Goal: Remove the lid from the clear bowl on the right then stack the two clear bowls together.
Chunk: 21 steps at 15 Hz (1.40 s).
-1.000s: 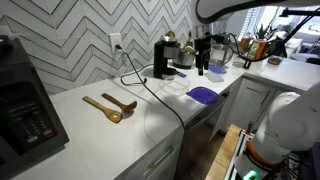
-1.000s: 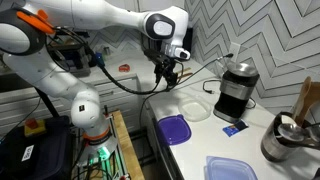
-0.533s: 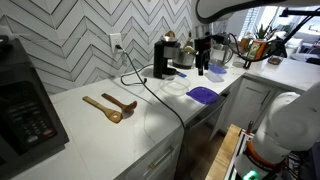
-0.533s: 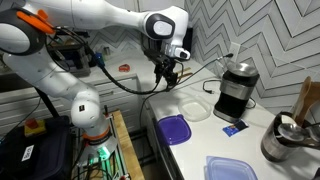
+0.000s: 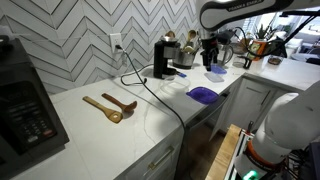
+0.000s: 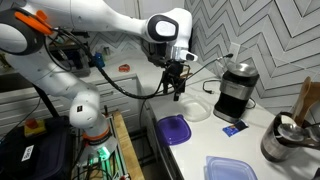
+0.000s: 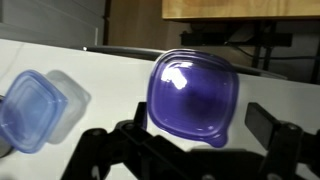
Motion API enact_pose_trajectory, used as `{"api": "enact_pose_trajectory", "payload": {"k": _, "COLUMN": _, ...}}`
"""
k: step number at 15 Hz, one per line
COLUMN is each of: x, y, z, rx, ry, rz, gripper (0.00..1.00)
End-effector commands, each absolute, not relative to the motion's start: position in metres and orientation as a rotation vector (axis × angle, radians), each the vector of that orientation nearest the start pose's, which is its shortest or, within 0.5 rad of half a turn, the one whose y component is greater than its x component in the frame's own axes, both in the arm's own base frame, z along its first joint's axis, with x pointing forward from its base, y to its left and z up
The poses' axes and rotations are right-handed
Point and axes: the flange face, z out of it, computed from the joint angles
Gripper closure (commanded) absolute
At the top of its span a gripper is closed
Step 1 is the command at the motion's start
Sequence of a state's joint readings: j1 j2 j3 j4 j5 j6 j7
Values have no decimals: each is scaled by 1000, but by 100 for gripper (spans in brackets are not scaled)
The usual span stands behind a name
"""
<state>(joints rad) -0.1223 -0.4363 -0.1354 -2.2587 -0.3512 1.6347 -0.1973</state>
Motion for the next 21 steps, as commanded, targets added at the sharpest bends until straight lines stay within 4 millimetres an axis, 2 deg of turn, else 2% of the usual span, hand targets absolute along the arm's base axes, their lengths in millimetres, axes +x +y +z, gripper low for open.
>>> {"api": "enact_pose_trajectory", "payload": {"k": 1, "x": 366, "y": -201, "z": 496, "rx": -3507, "ry": 95, "rz": 404, "gripper": 0}}
{"api": "enact_pose_trajectory", "payload": {"k": 3, "x": 361, "y": -227, "z": 481, "rx": -3570, "ry": 143, "rz": 324, "gripper": 0}}
{"api": "enact_pose_trajectory", "payload": {"k": 6, "x": 354, "y": -256, "z": 456, "rx": -3617, "ry": 201, "rz": 178, "gripper": 0}}
{"api": "enact_pose_trajectory", "payload": {"k": 7, "x": 362, "y": -246, "z": 473, "rx": -3591, "ry": 163, "rz": 240, "gripper": 0}}
{"api": "enact_pose_trajectory", "payload": {"k": 8, "x": 359, "y": -251, "z": 467, "rx": -3589, "ry": 174, "rz": 236, "gripper": 0}}
{"api": "enact_pose_trajectory", "payload": {"k": 15, "x": 365, "y": -247, "z": 473, "rx": -3600, "ry": 158, "rz": 222, "gripper": 0}}
{"api": "enact_pose_trajectory", "payload": {"k": 21, "x": 366, "y": -268, "z": 449, "rx": -3601, "ry": 56, "rz": 249, "gripper": 0}}
